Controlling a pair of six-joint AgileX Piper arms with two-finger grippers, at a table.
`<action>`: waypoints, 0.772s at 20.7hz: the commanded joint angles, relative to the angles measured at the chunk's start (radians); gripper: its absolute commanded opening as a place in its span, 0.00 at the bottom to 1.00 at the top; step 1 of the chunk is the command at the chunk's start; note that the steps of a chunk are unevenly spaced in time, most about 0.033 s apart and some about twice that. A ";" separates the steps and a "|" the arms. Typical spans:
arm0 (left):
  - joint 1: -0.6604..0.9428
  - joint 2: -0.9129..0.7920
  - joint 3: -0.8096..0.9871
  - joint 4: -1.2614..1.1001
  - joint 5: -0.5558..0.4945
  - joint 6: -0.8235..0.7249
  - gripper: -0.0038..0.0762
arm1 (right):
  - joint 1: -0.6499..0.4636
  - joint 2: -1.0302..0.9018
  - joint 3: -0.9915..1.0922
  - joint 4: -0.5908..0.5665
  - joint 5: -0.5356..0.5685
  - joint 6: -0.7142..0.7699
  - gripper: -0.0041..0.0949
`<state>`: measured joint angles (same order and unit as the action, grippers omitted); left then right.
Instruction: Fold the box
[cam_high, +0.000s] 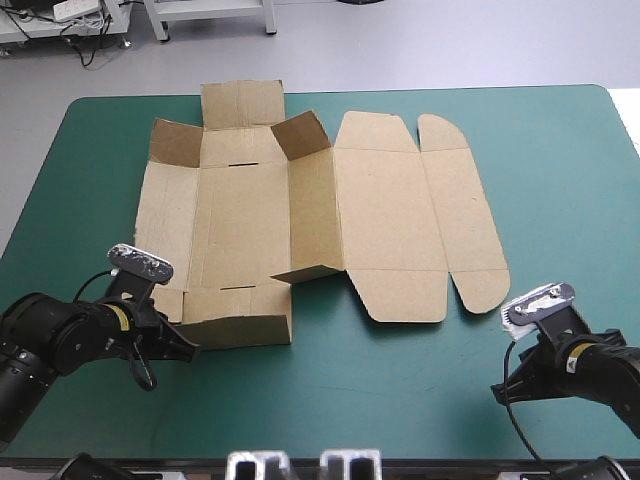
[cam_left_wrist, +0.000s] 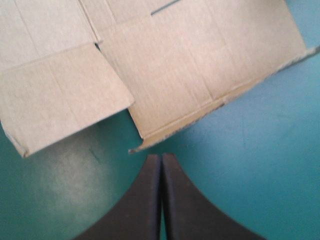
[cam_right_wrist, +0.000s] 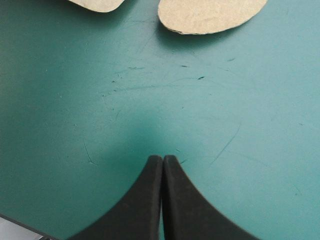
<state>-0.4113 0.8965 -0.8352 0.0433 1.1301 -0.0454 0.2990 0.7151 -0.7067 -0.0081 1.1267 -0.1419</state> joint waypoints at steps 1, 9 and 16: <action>-0.006 -0.009 -0.026 0.009 -0.114 -0.003 0.03 | -0.003 -0.002 -0.026 -0.001 -0.037 0.000 0.02; -0.006 0.047 -0.063 0.073 -0.210 -0.007 0.07 | -0.003 -0.002 -0.026 -0.001 -0.038 0.000 0.02; 0.291 0.303 -0.266 -0.291 -0.243 0.388 0.07 | -0.003 -0.002 -0.026 -0.001 -0.058 -0.018 0.02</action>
<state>-0.2347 1.1367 -1.0176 -0.0622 0.9279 0.1551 0.2990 0.7151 -0.7067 -0.0081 1.1146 -0.1479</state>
